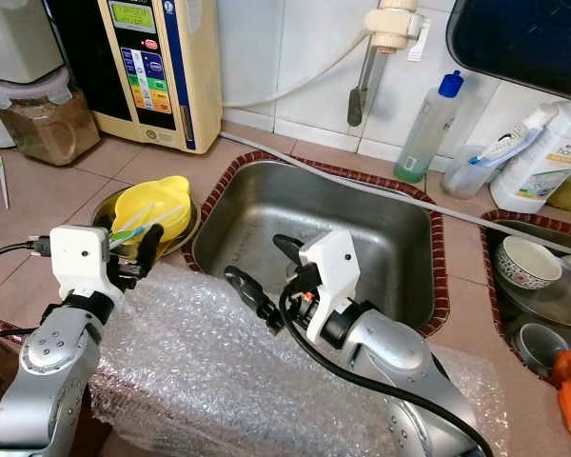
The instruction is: Kitchen organization
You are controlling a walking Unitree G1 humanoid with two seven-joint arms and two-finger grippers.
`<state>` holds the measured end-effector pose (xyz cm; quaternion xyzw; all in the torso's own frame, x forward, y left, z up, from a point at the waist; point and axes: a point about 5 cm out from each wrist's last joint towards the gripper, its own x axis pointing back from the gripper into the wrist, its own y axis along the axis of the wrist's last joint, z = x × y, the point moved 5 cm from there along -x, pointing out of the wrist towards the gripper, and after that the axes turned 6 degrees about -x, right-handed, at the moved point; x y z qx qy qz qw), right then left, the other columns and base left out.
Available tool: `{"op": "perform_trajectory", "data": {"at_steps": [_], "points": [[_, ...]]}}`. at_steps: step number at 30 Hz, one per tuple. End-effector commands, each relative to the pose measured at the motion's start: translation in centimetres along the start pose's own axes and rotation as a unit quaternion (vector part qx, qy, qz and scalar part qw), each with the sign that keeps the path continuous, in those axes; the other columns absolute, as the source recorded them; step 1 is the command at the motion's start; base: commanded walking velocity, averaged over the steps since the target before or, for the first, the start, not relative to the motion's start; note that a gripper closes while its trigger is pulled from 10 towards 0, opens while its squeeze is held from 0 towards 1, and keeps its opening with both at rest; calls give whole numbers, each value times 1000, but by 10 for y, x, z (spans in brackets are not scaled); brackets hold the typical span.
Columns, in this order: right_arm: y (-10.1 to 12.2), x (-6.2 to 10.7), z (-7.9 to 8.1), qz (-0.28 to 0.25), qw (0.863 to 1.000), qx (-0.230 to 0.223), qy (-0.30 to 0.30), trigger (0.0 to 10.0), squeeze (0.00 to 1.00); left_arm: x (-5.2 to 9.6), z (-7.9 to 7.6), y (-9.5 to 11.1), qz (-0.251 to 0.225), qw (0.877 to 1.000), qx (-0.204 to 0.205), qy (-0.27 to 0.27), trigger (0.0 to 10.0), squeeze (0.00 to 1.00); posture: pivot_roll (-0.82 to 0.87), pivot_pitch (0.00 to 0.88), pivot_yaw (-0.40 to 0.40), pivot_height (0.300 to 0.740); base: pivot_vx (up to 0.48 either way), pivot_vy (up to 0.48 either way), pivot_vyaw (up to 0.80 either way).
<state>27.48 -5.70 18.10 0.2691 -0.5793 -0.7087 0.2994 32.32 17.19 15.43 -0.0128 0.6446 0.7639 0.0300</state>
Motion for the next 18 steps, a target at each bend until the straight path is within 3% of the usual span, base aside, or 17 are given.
{"op": "perform_trajectory", "data": {"at_steps": [1,18], "points": [[4,1,5,-4,1000,3,12,10000,0,-2,0,-2,9,1000,7,1,0,0,82,79,-66,740,0,0,0],[3,-2,7,-1,1000,4,23,10000,0,-1,-2,0,8,1000,21,-4,0,0,90,82,-70,740,0,0,0]]}}
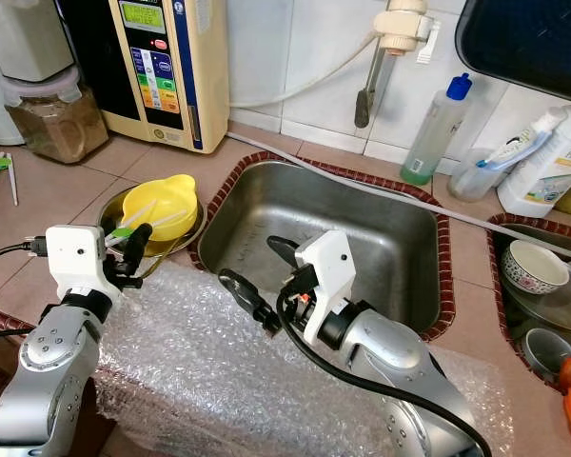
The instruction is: Kitchen organization
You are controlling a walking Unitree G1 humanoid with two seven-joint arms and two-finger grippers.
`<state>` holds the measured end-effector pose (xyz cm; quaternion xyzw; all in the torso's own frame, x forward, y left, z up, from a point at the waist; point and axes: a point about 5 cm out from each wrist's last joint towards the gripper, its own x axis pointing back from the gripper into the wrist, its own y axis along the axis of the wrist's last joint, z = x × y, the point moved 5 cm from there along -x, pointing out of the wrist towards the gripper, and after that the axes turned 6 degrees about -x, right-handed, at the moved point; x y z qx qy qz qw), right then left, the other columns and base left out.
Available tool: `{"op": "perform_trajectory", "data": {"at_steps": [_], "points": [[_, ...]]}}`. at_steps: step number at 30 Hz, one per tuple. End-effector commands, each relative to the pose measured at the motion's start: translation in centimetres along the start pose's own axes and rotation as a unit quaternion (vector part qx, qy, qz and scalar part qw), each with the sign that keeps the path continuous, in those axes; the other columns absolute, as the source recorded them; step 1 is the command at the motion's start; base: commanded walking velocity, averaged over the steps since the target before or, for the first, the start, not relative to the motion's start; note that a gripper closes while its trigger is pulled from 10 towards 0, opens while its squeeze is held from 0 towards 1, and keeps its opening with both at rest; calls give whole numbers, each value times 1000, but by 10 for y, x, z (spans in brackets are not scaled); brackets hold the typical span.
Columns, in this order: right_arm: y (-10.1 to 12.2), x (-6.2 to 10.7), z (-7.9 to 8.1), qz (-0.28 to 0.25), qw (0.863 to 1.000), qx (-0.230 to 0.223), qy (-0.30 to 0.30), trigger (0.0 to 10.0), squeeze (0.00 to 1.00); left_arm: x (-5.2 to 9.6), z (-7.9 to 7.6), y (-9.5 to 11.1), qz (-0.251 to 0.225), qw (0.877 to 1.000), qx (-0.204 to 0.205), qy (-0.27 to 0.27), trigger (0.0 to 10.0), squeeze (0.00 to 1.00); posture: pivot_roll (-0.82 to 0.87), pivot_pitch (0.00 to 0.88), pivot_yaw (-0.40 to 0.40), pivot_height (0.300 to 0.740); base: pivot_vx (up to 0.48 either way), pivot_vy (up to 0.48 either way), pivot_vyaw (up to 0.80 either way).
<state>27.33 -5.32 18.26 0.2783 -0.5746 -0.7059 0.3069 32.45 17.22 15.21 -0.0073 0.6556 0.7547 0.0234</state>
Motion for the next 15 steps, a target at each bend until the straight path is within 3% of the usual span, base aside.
{"op": "perform_trajectory", "data": {"at_steps": [1,11,13,15], "points": [[2,0,3,-1,1000,4,10,10000,0,0,-2,2,-1,1000,7,-5,0,0,90,82,-70,740,0,0,0],[2,-1,4,-2,1000,-1,13,10000,0,-1,-1,12,-17,1000,11,-3,0,0,93,83,-73,740,0,0,0],[6,-2,0,-9,1000,0,6,10000,0,-1,-2,32,-68,997,-26,-9,0,0,95,82,-73,740,0,0,0],[9,-3,-6,-18,1000,0,-8,10000,0,0,-7,45,-97,995,-32,-20,0,0,95,83,-75,740,0,0,0]]}}
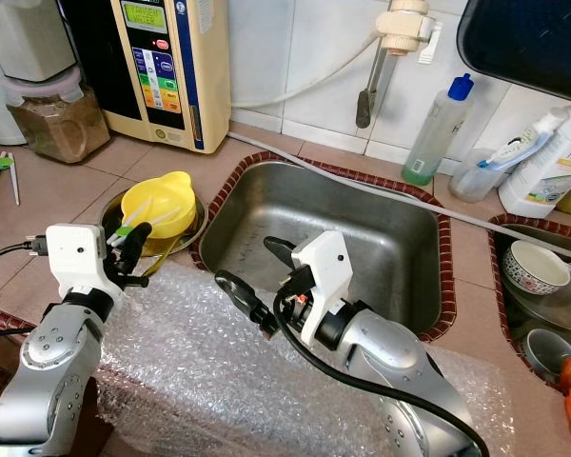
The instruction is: Kitchen organization
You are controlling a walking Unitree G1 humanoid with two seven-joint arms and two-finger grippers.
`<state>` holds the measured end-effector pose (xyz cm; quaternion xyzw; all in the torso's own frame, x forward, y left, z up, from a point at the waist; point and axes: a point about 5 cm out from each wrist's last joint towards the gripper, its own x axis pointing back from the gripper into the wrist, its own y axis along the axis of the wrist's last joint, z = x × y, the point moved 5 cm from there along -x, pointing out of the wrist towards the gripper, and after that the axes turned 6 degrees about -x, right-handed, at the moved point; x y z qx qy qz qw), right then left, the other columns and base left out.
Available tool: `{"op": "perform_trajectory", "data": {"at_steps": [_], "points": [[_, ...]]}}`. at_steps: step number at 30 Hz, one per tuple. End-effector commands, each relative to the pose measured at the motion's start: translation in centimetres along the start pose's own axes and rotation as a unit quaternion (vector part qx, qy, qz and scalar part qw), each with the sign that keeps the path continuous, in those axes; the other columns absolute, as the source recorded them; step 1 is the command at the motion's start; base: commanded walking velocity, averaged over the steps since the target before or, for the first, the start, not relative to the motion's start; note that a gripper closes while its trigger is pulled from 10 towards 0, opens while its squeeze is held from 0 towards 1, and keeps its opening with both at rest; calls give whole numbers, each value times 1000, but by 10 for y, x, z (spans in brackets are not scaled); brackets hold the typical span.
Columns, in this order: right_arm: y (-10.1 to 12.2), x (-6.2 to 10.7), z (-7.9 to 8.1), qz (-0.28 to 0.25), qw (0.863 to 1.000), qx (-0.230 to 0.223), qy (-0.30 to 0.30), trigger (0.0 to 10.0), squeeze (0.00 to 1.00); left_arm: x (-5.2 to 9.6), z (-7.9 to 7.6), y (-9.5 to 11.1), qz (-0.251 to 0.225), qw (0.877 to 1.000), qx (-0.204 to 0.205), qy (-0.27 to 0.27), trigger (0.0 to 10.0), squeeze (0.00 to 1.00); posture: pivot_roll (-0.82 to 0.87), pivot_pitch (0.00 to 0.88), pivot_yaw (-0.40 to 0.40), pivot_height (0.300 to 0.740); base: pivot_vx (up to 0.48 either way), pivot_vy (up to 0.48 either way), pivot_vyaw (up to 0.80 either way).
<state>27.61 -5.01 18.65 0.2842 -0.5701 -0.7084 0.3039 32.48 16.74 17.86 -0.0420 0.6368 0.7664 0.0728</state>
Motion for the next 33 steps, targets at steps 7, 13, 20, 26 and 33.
{"op": "perform_trajectory", "data": {"at_steps": [7,13,20,26,33], "points": [[12,-2,-19,-31,999,-3,-41,10000,0,-5,-33,41,-82,993,-4,-90,0,0,98,82,-81,740,0,0,0],[31,-6,-45,-61,989,71,-116,10000,0,-16,-55,53,-79,975,92,-186,0,0,101,82,-90,740,0,0,0],[46,-3,-71,-111,976,19,-185,10000,0,-18,-70,50,-50,951,197,-233,0,0,91,77,-86,740,0,0,0],[47,-4,-76,-121,972,24,-200,10000,0,-11,-92,53,-40,930,220,-291,0,0,89,78,-86,740,0,0,0],[38,-16,-87,-168,937,-215,-219,10000,0,-11,-103,66,-56,920,246,-299,0,0,91,71,-88,740,0,0,0]]}}
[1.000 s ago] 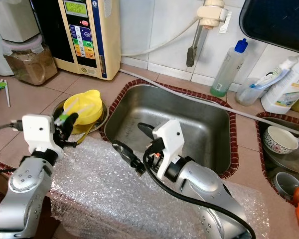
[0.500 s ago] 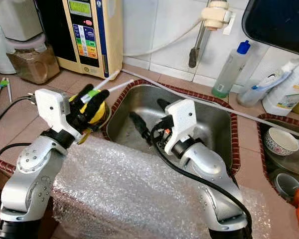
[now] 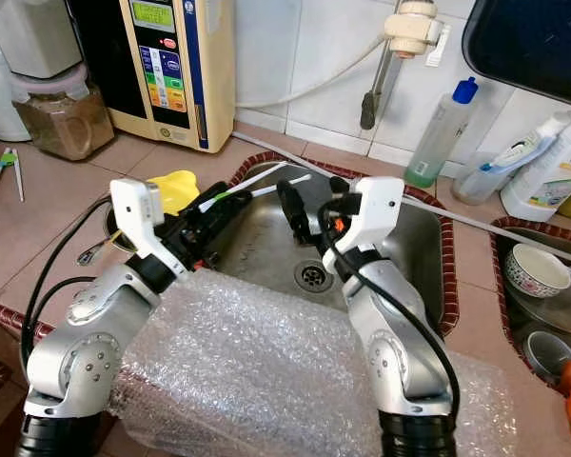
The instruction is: Kitchen organization
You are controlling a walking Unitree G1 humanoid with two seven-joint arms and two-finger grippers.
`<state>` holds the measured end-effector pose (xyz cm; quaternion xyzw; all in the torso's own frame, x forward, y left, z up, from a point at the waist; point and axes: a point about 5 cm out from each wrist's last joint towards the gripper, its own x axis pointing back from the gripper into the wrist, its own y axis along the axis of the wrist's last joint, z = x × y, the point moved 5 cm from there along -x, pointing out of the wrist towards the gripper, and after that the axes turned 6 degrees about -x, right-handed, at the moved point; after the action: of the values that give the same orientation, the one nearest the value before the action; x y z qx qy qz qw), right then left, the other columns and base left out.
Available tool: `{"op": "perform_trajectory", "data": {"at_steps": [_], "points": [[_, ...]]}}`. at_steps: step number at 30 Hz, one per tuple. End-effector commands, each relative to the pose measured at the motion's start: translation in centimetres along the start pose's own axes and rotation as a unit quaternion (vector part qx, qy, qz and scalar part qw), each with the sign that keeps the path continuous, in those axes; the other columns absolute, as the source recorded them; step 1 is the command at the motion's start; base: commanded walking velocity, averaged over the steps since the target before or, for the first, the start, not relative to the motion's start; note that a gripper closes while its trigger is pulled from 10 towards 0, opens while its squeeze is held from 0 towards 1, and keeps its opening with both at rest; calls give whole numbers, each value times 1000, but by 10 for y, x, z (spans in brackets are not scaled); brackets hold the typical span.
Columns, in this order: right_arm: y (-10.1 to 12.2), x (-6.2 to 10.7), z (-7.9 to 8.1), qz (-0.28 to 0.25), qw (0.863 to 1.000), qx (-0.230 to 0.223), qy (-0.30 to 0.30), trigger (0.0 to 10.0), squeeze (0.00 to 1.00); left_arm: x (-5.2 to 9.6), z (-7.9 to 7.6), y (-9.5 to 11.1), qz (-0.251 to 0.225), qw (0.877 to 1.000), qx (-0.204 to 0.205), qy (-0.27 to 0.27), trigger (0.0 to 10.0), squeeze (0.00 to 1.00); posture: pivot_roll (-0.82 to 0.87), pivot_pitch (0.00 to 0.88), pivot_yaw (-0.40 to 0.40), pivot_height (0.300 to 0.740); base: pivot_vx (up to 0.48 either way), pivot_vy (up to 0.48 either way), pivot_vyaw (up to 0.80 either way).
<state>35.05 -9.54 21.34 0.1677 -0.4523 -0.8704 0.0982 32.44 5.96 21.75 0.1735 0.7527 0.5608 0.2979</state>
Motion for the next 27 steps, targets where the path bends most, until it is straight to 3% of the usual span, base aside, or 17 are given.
{"op": "perform_trajectory", "data": {"at_steps": [1,6,8,9,10,11,12,13,20,23,26,27], "points": [[-3,-5,-6,1,995,-100,-23,10000,0,-4,-10,5,-9,1000,0,-14,0,0,91,71,-90,740,0,0,0],[-6,-14,0,-7,982,-186,-28,10000,0,-6,-15,4,-9,1000,2,-22,0,0,93,67,-92,740,0,0,0],[-6,-15,2,-7,981,-194,-27,10000,0,-6,-15,4,-8,1000,2,-24,0,0,93,67,-92,740,0,0,0],[-7,-18,4,-4,977,-211,-26,8706,0,-6,-18,2,-5,1000,2,-29,0,0,95,66,-93,740,0,0,0],[-7,-19,4,-3,976,-218,-26,8706,0,-6,-19,1,-4,999,3,-32,0,0,95,66,-94,740,0,0,0],[-7,-21,5,-3,974,-224,-26,4667,0,-6,-20,0,-2,999,-1,-33,0,0,95,66,-94,740,0,0,0],[-7,-22,6,-2,973,-229,-27,4667,0,-6,-20,-1,-1,999,-4,-33,0,0,95,66,-94,740,0,0,0],[-7,-22,6,-3,972,-232,-26,0,0,-6,-20,-1,-2,999,-4,-32,0,0,95,64,-94,740,0,0,0],[-3,-28,4,-12,957,-286,-40,0,0,-6,-20,-4,1,1000,0,-30,0,0,93,65,-95,740,0,0,0],[-2,-31,9,-10,953,-300,-34,0,0,-7,-23,-4,1,999,0,-34,0,0,91,65,-94,740,0,0,0],[-1,-35,22,-5,940,-341,-6,0,0,-7,-24,-5,2,999,-1,-36,0,0,93,67,-95,740,0,0,0],[-1,-35,26,-2,936,-352,0,3373,0,-7,-23,-5,1,999,-1,-35,0,0,94,67,-95,740,0,0,0]]}}
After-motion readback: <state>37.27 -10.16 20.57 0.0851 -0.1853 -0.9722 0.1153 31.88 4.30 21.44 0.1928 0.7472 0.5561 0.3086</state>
